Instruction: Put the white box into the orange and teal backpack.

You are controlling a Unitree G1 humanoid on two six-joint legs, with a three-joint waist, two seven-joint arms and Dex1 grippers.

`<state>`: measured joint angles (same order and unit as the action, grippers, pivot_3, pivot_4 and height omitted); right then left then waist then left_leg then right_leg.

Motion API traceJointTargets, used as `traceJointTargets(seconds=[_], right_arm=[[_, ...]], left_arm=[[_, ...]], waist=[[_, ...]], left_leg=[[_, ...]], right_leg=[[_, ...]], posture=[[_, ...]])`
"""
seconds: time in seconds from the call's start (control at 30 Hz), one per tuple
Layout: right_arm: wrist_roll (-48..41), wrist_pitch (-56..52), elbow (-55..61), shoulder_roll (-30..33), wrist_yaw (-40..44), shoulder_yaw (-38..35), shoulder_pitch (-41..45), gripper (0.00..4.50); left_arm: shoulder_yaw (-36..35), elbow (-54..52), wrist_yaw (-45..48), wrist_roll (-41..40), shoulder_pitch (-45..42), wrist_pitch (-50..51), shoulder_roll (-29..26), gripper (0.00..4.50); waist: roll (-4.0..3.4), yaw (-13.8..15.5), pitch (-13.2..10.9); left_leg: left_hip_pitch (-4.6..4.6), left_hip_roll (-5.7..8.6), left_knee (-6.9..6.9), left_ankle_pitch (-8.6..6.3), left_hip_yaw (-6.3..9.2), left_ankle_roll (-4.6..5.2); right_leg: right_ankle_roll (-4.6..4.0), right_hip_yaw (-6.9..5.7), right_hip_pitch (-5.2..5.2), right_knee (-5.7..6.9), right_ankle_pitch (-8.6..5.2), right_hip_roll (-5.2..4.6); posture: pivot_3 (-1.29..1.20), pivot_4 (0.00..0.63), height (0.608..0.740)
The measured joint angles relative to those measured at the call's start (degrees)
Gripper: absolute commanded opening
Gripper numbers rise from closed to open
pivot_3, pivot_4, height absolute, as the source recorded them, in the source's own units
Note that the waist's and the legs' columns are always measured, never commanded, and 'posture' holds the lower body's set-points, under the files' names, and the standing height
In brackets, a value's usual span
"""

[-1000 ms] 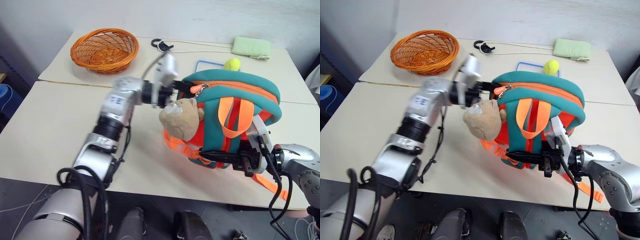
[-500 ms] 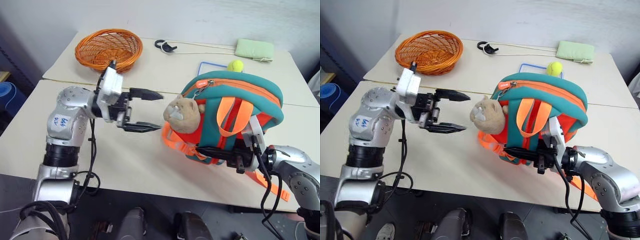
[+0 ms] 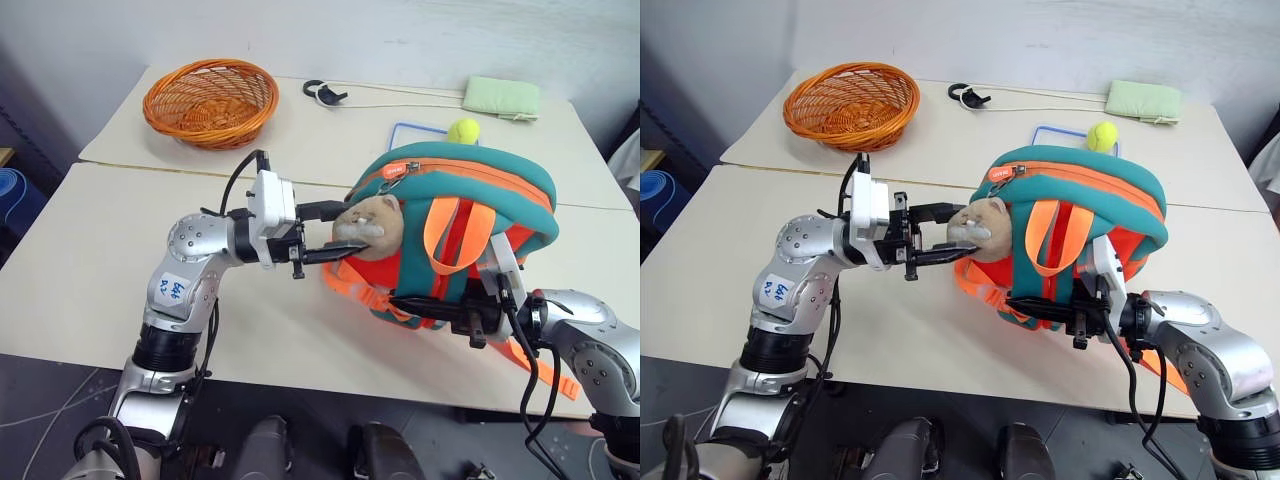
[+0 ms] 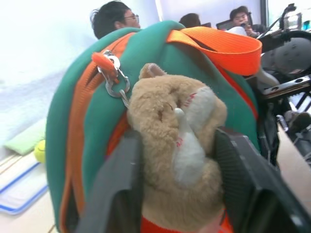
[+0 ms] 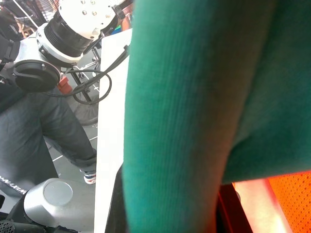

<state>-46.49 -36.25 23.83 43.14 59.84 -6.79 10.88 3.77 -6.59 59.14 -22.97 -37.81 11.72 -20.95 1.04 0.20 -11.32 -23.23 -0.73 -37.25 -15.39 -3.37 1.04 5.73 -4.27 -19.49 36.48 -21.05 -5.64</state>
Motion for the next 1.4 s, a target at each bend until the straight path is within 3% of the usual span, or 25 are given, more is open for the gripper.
traceJointTargets(seconds=[0.1, 0.2, 0.3, 0.5, 0.63, 0.83, 0.93, 1.1, 1.3, 1.4], right_arm=[[0.0, 0.0, 0.0, -0.7, -0.5, 0.0, 0.0, 0.00], [0.0, 0.0, 0.0, -1.1, -1.4, -0.3, -0.1, 0.00], [-0.3, 0.0, 0.1, -2.0, -3.0, -0.7, -0.3, 0.00], [-1.8, 0.1, 1.5, -3.2, -6.1, -3.1, -2.2, 0.00], [-2.1, 0.2, 2.0, -3.4, -7.4, -3.8, -3.1, 0.00], [-2.6, 0.2, 2.0, -4.1, -8.2, -4.6, -5.3, 0.00], [-2.7, 0.2, 2.1, -5.0, -8.9, -4.7, -5.6, 0.00], [-3.2, 0.9, 2.1, -6.5, -10.2, -5.1, -5.8, 0.00], [-3.8, 2.1, 2.1, -9.1, -11.5, -5.6, -5.9, 0.00], [-4.0, 2.6, 2.1, -10.2, -12.1, -5.8, -5.9, 0.00]], left_arm=[[0.0, 1.6, 0.0, -0.3, -0.9, -0.1, 0.0, 0.66], [-1.3, 4.5, -0.2, -3.0, -4.0, 3.6, -0.6, 0.66], [-3.8, 9.5, 1.0, -5.9, -7.8, 8.0, -5.3, 0.66], [-7.4, 26.1, -1.2, -4.0, -14.1, 10.7, -10.8, 0.66], [-5.9, 34.0, -2.2, -1.0, -14.2, 10.2, -9.9, 0.66], [-2.5, 39.3, -4.2, 4.3, -8.3, 3.2, -3.5, 0.66], [-2.8, 38.7, -5.3, 4.1, -7.3, 2.6, 0.0, 0.66], [-1.6, 33.0, -4.9, 4.6, -5.3, 5.9, 0.3, 0.66], [-3.9, 21.8, -5.1, -2.4, -1.9, 19.3, 1.8, 0.66], [-3.0, 20.0, -5.9, -1.5, -2.0, 19.6, 1.0, 0.66]], waist=[[0.00, 0.0, 0.0], [0.00, 0.0, 0.0], [0.00, -0.4, 0.0], [0.00, -0.2, 0.0], [0.00, -0.1, 0.0], [0.00, -0.2, 0.0], [0.00, -0.1, 0.0], [0.00, -0.1, 0.0], [0.00, 0.6, 0.0], [0.00, 0.8, 0.0]], left_leg=[[0.00, 0.00, -0.01, 0.00, 0.00, 0.00], [0.00, 0.00, -0.02, 0.00, 0.01, 0.00], [0.02, -0.03, 0.05, 0.03, -0.03, -0.06], [0.02, -0.01, 0.05, 0.03, -0.04, -0.05], [-0.01, 0.01, 0.06, 0.02, -0.07, -0.02], [0.00, -0.01, 0.05, 0.02, -0.10, -0.02], [0.01, -0.01, 0.00, 0.02, -0.08, -0.02], [0.02, 0.00, 0.05, 0.02, -0.08, -0.02], [-0.04, 0.02, 0.01, 0.01, -0.01, -0.01], [-0.01, 0.03, 0.05, 0.02, -0.04, -0.02]], right_leg=[[0.00, -0.01, 0.00, 0.01, 0.00, 0.00], [0.00, -0.01, -0.01, 0.01, 0.00, 0.00], [0.00, 0.01, -0.07, 0.06, 0.00, 0.06], [0.00, 0.00, -0.07, 0.07, 0.00, 0.05], [0.00, 0.01, -0.10, 0.06, 0.00, 0.02], [0.00, 0.03, -0.11, 0.10, 0.00, 0.03], [0.00, 0.03, -0.10, 0.17, 0.00, 0.01], [0.00, 0.04, -0.10, 0.15, 0.00, 0.01], [0.00, 0.03, -0.08, 0.08, 0.00, -0.04], [0.00, 0.03, -0.09, 0.09, 0.00, -0.01]], posture=[[0.00, 0.150, 0.740], [0.00, 0.150, 0.740], [0.00, 0.150, 0.740], [0.00, 0.150, 0.740], [0.00, 0.150, 0.740], [0.00, 0.150, 0.740], [0.00, 0.150, 0.740], [0.00, 0.150, 0.740], [0.00, 0.150, 0.740], [0.00, 0.150, 0.740]])
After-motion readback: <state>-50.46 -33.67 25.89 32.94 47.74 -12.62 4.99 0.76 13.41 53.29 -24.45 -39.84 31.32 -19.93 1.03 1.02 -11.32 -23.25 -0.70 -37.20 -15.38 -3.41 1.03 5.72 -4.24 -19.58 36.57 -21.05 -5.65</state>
